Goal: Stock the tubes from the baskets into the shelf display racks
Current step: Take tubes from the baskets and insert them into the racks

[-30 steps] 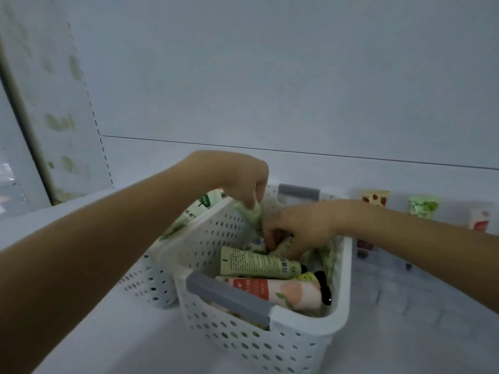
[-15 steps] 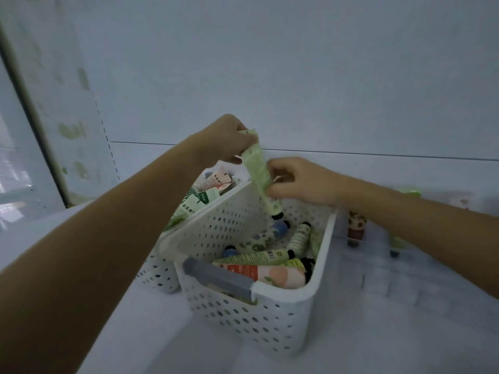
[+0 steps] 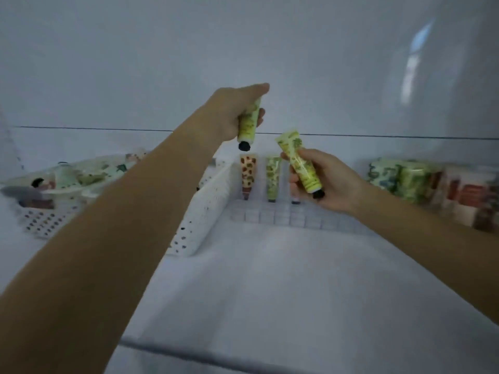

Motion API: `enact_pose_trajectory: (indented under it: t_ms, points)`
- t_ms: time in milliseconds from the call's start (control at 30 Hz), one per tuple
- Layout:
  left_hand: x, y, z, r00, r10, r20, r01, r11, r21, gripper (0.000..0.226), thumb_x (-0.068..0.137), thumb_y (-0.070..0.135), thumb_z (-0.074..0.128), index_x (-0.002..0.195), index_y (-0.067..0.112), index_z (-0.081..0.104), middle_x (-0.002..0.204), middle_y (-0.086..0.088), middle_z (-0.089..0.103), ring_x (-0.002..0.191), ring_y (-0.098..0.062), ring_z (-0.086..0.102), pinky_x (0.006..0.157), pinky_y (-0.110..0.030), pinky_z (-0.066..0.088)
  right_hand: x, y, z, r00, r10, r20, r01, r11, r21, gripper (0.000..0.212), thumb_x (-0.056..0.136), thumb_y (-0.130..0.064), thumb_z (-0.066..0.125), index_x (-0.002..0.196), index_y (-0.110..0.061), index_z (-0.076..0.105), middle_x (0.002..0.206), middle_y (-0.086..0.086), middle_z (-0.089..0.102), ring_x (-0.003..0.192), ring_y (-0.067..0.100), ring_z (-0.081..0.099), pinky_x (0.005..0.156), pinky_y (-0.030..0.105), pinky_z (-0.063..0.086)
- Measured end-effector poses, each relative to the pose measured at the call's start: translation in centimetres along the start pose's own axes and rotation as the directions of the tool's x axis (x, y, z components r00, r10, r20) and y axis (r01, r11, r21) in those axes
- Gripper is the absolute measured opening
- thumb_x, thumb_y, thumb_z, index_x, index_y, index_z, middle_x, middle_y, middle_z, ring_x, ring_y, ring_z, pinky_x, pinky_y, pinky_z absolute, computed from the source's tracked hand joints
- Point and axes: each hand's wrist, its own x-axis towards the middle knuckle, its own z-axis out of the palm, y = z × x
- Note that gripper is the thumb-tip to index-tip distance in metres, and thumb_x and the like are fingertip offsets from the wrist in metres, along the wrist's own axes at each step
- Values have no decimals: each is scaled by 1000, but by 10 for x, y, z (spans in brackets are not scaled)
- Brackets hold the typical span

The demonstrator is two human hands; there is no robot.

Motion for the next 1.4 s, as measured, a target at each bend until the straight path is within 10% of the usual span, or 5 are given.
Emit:
enact_pose_trajectory:
  t_ms: [300,433,733,867,1400]
  points:
    - [-48,-100,130,981,-178,79,182,983,-41,22,83,-7,43,70,10,47,75,-5,38,70,-20,36,55,-25,29,-72,-4,-97,774,-387,-501,68,838,-542,19,93,-26,53,78,-17,61,77,-2,65,68,9,59,62,24,47]
    - [-52,-136,158,982,-115,147,129,987,-92,54,89,-3,49,139,13,36,130,-7,44,105,-22,54,80,-34,52,-79,-12,-119,629,-622,-466,56,634,-771,14,91,-25,55,99,-13,54,81,-6,55,71,5,52,61,17,41]
    - [-43,-169,154,986,-62,152,32,980,194,42,91,11,55,131,19,47,118,-9,55,98,-20,58,88,-30,48,-97,-35,-156,489,-859,-151,-135,96,-986,63,96,-21,44,149,-20,11,77,-5,44,70,15,48,62,30,41]
    - [-44,-172,154,995,-48,91,29,980,196,42,92,8,50,132,19,47,102,-1,56,81,-12,58,67,-17,48,-97,-40,-167,427,-890,-163,-361,-2,-933,48,92,-23,51,138,-23,38,106,20,54,108,34,43,89,37,30]
    - [-55,-168,140,996,-50,78,37,986,164,48,91,6,51,136,21,45,93,4,55,88,-16,56,85,-28,48,-100,-27,-162,579,-811,-84,-442,-225,-868,52,89,-6,46,139,-14,39,148,21,24,139,36,15,114,45,4]
